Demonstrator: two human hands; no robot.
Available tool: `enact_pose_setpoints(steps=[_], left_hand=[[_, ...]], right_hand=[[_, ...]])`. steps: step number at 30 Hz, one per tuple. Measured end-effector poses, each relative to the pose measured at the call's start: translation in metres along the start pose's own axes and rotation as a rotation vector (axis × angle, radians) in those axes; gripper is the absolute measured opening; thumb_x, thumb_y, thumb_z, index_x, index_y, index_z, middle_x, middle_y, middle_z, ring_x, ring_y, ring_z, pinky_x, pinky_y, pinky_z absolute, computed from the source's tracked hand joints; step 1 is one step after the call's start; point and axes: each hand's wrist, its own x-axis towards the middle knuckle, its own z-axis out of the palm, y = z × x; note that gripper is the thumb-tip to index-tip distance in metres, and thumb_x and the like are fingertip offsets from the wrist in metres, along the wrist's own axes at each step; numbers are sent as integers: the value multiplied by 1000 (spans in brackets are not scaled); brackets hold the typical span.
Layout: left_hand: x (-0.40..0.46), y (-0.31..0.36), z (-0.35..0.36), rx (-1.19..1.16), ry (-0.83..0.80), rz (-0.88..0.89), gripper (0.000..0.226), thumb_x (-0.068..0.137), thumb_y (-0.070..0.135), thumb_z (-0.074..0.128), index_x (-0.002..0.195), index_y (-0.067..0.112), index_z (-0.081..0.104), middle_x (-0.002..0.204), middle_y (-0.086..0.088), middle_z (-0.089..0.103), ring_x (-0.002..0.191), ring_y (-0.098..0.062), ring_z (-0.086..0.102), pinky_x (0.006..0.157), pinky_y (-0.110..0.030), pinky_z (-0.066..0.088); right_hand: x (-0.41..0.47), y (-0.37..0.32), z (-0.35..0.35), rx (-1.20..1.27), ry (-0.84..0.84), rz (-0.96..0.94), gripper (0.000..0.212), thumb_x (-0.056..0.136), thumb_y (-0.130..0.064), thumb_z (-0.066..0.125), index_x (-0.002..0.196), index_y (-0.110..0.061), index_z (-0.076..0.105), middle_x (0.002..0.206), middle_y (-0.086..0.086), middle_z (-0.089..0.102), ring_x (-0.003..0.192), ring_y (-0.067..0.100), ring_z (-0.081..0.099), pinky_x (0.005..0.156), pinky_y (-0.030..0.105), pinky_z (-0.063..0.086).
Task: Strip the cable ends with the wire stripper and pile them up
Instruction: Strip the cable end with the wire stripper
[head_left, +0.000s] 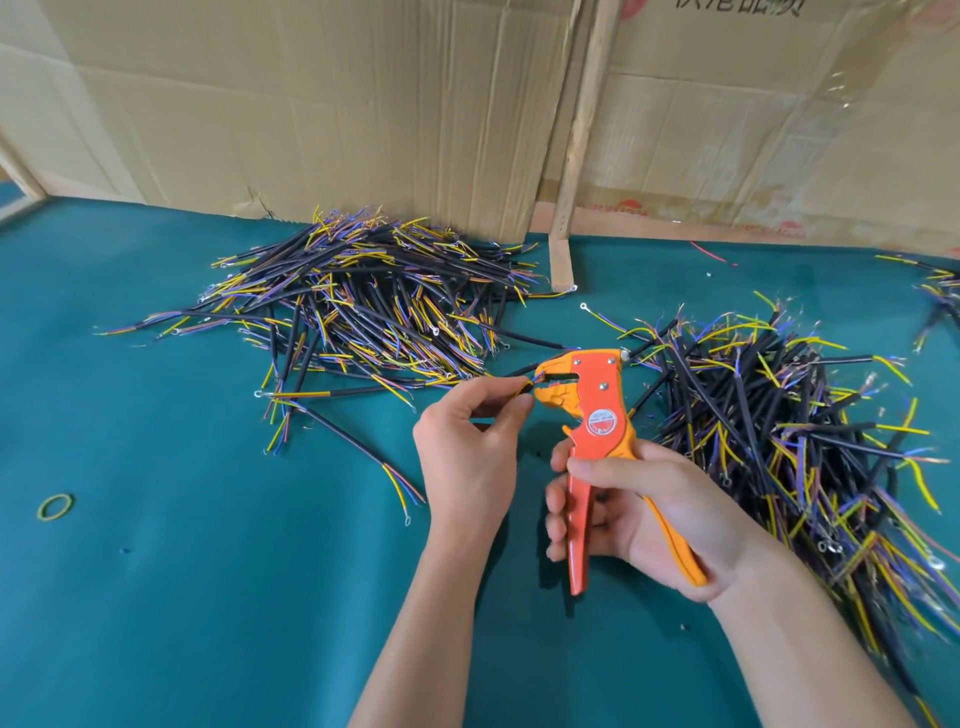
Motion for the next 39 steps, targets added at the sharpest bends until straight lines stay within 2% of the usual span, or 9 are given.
enact_pose_setpoints(steps=[3, 7, 15, 32, 35, 39], left_hand=[[0, 1, 0, -4, -5, -4, 21, 82, 2, 78, 85, 23, 79, 75, 12, 74, 68, 1, 64, 71, -19, 51], [-1, 2, 3, -3, 26, -9, 20, 82, 2, 79, 85, 22, 79, 78, 11, 75, 70, 0, 65, 72, -16, 50], [-2, 3, 2, 8, 39, 5, 20, 81, 2, 79, 84, 22, 79, 76, 12, 74, 69, 0, 65, 71, -17, 50], [-3, 3, 2, 56, -33, 46, 27, 81, 2, 79, 79, 29, 77, 73, 19, 73, 67, 2, 65, 68, -10, 47], [-3, 2, 2, 58, -49, 34, 24, 82, 5, 78, 81, 29, 78, 73, 18, 74, 66, 0, 64, 69, -15, 49], [-2, 1, 1, 66, -61, 46, 23, 82, 6, 79, 82, 28, 79, 74, 19, 74, 67, 0, 64, 69, -15, 48]], right_hand=[[-1, -1, -2, -18, -25, -5, 43, 69, -17, 90, 103, -4, 66, 86, 27, 61, 71, 40, 63, 69, 51, 57], [-3, -2, -5, -30, -30, -2, 37, 73, -16, 85, 103, -3, 68, 87, 30, 61, 71, 41, 63, 70, 52, 57], [-2, -1, -6, 1, -51, 12, 46, 67, -19, 93, 103, -2, 69, 88, 30, 63, 73, 41, 64, 72, 53, 57], [-2, -3, -11, -24, -14, 33, 17, 83, -17, 73, 89, -4, 65, 74, 21, 57, 58, 34, 57, 57, 44, 54], [-2, -3, -13, -30, -29, 40, 18, 85, -20, 73, 89, -5, 64, 72, 19, 55, 57, 33, 55, 56, 43, 53], [-3, -4, -17, -23, -46, 45, 26, 84, -25, 77, 92, -4, 64, 72, 19, 56, 57, 33, 56, 57, 43, 53]])
